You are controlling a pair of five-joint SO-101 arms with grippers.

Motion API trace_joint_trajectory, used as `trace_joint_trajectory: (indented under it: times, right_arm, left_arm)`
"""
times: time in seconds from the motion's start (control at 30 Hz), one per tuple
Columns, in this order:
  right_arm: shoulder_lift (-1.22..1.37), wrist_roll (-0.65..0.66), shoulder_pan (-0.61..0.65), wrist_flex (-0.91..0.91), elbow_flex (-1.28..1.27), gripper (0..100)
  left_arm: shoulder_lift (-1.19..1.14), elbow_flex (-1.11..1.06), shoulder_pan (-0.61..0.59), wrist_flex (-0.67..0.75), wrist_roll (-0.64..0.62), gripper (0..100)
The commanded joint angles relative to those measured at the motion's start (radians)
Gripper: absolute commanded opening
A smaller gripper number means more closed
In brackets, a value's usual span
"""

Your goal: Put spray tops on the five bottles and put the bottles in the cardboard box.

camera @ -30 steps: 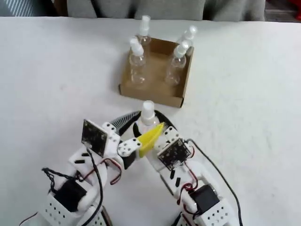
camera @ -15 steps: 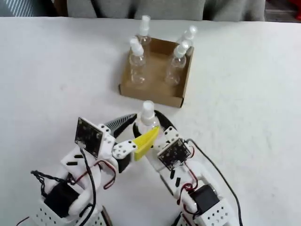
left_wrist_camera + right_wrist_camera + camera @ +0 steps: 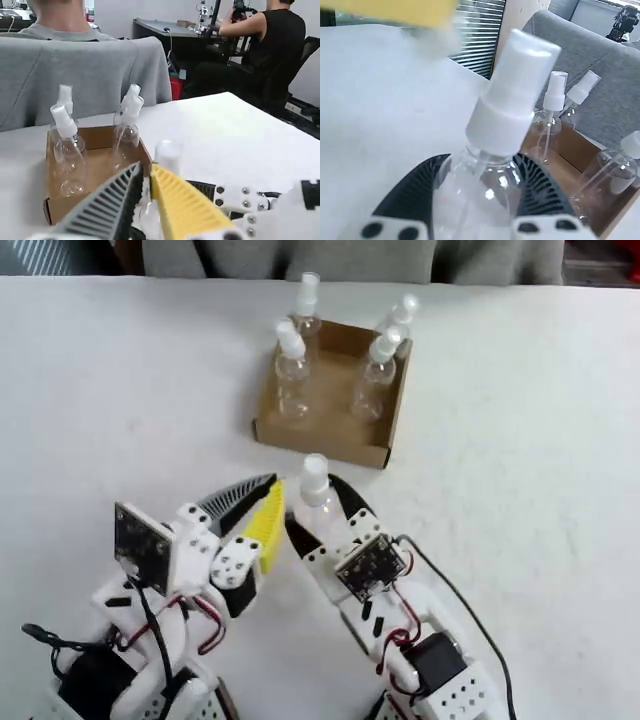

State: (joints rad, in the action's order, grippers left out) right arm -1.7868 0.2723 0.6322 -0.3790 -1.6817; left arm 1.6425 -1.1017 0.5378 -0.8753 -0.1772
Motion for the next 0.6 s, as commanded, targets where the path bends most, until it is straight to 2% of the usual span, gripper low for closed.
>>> trace_joint_trajectory:
  times: [0.0, 0.33, 0.4, 0.47, 0.57]
  right_arm:
    - [-0.004, 0.008, 0.004, 0.004, -0.009, 1.7]
    - [-0.010, 0.008, -0.064, 0.013, -0.009, 1.7]
    - [-0.010, 0.008, -0.067, 0.024, -0.009, 1.7]
    - [-0.004, 0.008, -0.077, 0.045, -0.009, 1.7]
    - [-0.004, 0.008, -0.128, 0.070, -0.003, 1.6]
  left_arm:
    - [-0.001, 0.055, 0.005, -0.055, 0.002, 2]
    - [-0.001, 0.048, 0.013, -0.256, 0.006, 2]
    - [-0.001, 0.048, 0.015, -0.273, 0.055, 2]
    - [-0.001, 0.048, 0.050, -0.310, 0.117, 2]
    - [-0.001, 0.026, 0.182, -0.381, 0.161, 2]
